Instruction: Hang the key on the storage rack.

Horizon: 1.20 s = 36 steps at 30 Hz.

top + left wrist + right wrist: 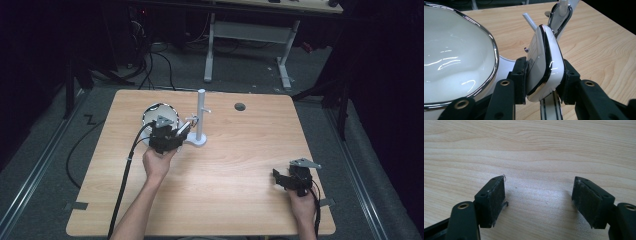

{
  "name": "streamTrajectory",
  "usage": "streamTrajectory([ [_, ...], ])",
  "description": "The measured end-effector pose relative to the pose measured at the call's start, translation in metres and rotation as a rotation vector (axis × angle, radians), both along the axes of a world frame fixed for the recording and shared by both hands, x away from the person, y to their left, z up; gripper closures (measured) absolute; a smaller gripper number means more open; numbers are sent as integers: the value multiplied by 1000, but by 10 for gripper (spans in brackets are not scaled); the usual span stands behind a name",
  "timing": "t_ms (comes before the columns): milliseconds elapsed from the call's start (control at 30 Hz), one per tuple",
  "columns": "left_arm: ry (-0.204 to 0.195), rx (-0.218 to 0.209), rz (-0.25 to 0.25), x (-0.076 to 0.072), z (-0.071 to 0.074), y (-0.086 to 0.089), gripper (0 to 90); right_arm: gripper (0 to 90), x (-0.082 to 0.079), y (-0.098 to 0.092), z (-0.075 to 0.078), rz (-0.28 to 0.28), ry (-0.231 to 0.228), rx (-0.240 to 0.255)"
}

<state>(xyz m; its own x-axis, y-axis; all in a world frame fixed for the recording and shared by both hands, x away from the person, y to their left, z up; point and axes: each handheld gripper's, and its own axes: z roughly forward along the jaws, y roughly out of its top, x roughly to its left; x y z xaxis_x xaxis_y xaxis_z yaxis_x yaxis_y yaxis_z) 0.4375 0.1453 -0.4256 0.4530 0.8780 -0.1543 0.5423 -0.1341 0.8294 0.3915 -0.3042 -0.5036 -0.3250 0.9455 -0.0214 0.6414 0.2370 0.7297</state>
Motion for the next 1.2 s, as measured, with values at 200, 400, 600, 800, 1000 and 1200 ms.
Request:
streamTrajectory([
  [200,5,7,-1,1,-2,-2,636,269,0,0,0,0,0,0],
  [400,18,12,-3,3,-5,-3,634,269,0,0,0,0,0,0],
  [600,43,38,-8,4,-9,-6,629,269,0,0,0,0,-1,0],
  [800,65,37,-15,6,-12,-8,627,269,0,0,0,0,0,0],
  [1000,89,41,-13,10,-17,-11,624,269,0,0,0,0,0,0],
  [1200,89,39,-5,10,-19,-12,614,269,0,0,0,0,0,0],
])
